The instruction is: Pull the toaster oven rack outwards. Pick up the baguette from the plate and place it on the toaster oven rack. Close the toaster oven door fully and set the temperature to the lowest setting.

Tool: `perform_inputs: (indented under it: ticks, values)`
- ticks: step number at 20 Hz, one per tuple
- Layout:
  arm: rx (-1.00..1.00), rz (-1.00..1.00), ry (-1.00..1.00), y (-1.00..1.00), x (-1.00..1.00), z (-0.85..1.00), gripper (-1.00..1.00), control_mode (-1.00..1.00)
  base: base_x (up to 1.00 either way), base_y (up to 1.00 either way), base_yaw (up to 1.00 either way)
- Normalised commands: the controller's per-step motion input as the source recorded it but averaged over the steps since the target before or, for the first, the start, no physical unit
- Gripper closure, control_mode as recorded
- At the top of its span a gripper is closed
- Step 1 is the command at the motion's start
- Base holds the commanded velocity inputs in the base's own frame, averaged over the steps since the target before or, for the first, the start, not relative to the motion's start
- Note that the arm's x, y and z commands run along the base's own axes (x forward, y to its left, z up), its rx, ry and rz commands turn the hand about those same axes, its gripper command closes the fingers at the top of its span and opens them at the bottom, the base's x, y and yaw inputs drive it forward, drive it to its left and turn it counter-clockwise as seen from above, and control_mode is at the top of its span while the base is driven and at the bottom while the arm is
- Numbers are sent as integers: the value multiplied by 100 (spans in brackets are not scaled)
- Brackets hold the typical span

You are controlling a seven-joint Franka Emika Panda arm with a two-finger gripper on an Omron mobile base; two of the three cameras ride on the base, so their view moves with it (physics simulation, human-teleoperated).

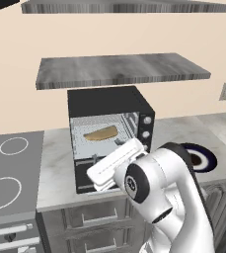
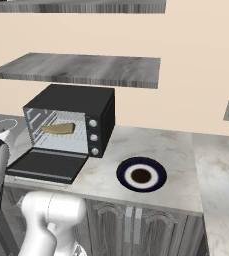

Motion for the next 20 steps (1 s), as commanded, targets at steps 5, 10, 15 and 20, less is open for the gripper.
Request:
perform_inputs:
  ticks: [5,10,15,20]
  values:
    - [-24,-23,3,63,-12,-13,-100,-100,0,0,0]
    - [-13,-19,-2,34,-13,0,-100,-100,0,0,0]
    - [-24,-18,0,22,-8,-11,-100,-100,0,0,0]
    - [-41,-18,3,29,-7,-29,-100,-100,0,0,0]
